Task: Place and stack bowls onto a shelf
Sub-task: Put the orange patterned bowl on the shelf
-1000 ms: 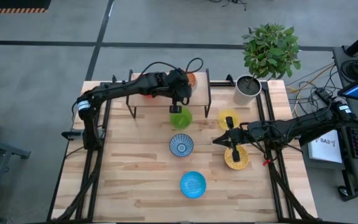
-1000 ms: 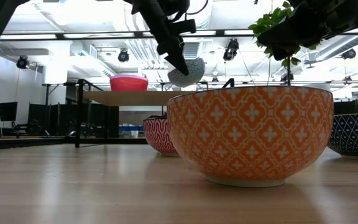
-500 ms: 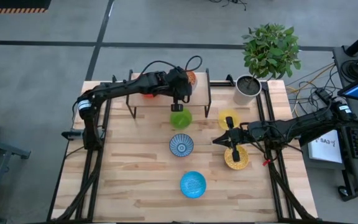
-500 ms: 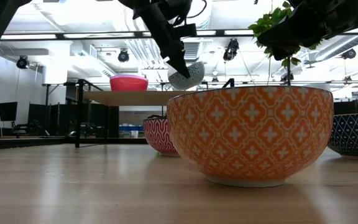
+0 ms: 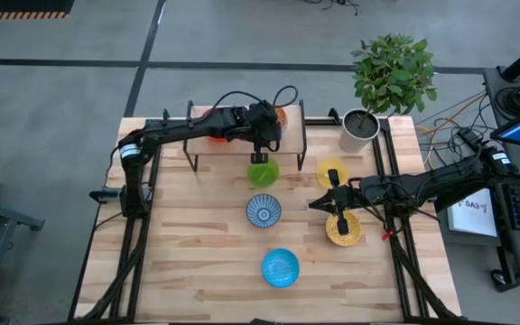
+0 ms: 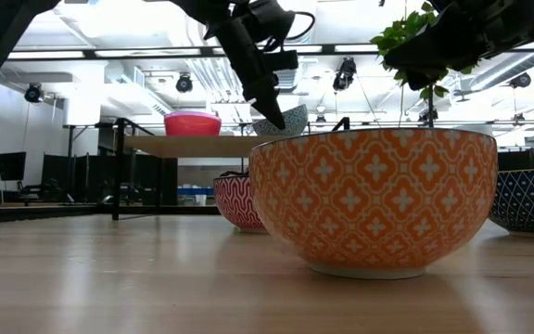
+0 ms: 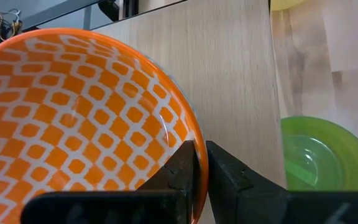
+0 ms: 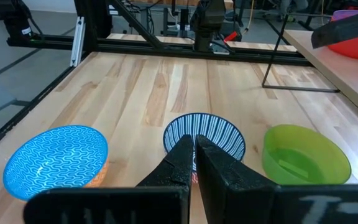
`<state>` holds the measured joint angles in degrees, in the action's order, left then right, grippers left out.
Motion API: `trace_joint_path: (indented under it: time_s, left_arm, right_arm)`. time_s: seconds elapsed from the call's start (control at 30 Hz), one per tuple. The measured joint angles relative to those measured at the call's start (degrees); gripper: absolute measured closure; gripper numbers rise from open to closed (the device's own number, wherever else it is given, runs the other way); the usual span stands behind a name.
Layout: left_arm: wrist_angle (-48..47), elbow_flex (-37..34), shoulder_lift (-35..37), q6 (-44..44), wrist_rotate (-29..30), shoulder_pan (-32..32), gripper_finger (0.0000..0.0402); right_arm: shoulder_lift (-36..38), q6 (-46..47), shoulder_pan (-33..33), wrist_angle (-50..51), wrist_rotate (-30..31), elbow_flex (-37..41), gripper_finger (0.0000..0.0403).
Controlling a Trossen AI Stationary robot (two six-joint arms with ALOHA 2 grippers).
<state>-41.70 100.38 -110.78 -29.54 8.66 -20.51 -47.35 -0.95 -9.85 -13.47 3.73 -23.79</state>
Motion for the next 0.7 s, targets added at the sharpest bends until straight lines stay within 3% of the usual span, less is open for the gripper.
trace_joint_path:
  time_s: [0.27, 0.7]
  left_arm:
    - [0.14, 0.0, 0.02, -0.9, -0.15, 0.0, 0.0379]
    - [1.24, 1.54, 0.02, 0.01, -0.14, -0.36, 0.0303]
  right_arm:
    - [0.0, -0.07, 0.0, 0.18, 0.13, 0.0, 0.0394]
    - [0.0, -0.05, 0.0, 1.14, 0.87, 0.0, 0.0394]
